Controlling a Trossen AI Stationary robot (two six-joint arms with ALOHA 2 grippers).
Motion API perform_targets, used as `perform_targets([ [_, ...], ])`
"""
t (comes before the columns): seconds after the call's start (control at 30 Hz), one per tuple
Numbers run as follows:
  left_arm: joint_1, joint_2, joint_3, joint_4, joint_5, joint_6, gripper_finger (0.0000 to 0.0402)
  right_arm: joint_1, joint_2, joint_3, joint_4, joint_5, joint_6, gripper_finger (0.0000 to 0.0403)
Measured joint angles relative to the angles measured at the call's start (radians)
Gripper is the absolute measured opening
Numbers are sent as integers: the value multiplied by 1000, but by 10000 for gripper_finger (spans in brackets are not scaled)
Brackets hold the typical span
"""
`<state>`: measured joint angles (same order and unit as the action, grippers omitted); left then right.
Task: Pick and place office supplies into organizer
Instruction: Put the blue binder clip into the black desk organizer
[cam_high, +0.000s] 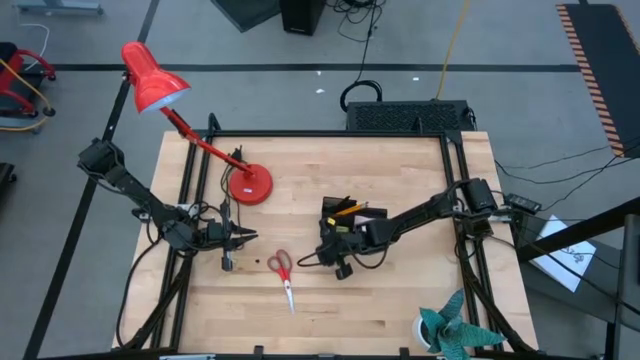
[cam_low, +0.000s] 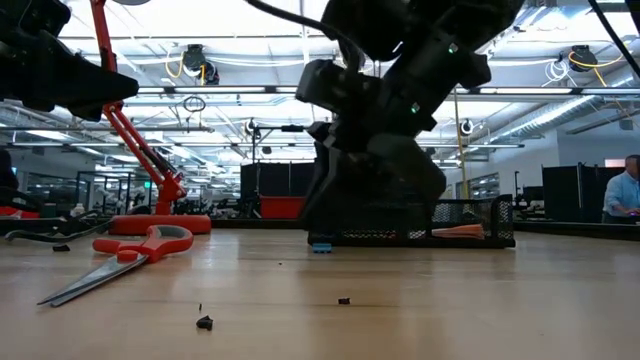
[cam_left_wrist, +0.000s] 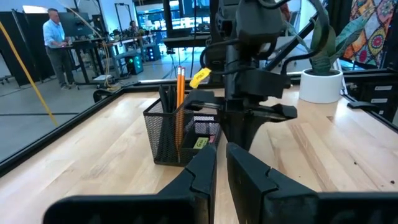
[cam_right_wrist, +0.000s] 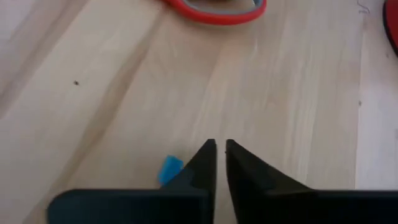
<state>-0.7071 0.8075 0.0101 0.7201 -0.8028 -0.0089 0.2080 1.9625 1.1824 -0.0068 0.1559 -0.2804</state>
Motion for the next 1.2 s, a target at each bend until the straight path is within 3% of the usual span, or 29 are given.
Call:
perform_targets([
  [0.1, 0, 0, 0, 0, 0, 0, 47, -5, -1, 0, -24, -2, 4, 3],
  [0.5, 0, 0, 0, -17, 0, -1, 47, 6, 24, 2, -83, -123, 86, 1],
  [0.87, 0, 0, 0, -17, 0, -5, 47, 87, 26, 1, -69, -165, 315, 1],
  [1.07, 0, 0, 0, -15, 0, -8, 47, 113, 32, -3, 24, -166, 462, 1],
  [1.2, 0, 0, 0, -14, 0, -17, 47, 124, 32, -3, 91, -166, 442, 2],
])
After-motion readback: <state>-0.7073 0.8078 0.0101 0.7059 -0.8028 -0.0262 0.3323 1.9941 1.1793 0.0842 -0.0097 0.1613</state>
